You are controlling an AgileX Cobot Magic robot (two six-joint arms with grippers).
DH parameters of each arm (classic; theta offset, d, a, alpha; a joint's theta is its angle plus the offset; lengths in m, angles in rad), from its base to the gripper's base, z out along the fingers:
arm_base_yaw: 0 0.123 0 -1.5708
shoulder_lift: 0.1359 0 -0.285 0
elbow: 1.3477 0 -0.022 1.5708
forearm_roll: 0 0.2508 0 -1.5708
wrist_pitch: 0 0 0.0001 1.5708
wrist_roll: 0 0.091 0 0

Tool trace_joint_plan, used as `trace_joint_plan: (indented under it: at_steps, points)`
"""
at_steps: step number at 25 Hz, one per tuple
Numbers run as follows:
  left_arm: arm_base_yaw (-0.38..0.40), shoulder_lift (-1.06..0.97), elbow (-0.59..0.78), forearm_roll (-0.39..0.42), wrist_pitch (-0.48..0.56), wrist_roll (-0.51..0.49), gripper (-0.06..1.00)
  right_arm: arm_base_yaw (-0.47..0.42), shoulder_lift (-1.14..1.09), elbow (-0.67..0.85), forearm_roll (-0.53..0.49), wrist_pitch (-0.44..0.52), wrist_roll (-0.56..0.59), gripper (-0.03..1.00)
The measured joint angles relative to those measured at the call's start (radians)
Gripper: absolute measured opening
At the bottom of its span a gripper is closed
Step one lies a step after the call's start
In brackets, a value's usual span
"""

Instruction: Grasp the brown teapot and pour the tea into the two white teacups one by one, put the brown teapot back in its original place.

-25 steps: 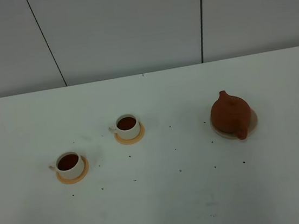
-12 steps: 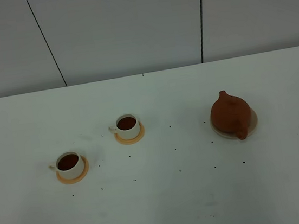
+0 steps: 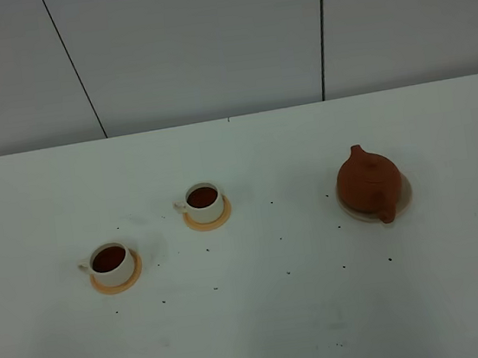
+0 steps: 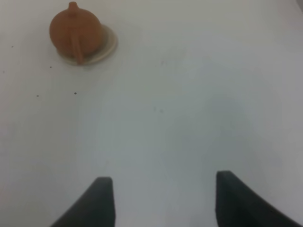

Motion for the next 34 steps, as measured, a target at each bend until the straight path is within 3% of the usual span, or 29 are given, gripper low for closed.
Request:
trace_joint_plan:
  at_steps: [4, 10, 34]
  points:
    - [0.000, 0.000, 0.000, 0.000, 0.000, 0.000, 0.53, -0.006, 0.000, 0.000, 0.000, -0.001, 0.000, 0.46]
    - [0.000, 0.000, 0.000, 0.000, 0.000, 0.001, 0.53, -0.110, 0.000, 0.000, 0.000, -0.001, 0.000, 0.46]
    - [0.000, 0.000, 0.000, 0.000, 0.000, 0.001, 0.53, -0.116, 0.000, 0.000, 0.001, -0.002, -0.001, 0.46]
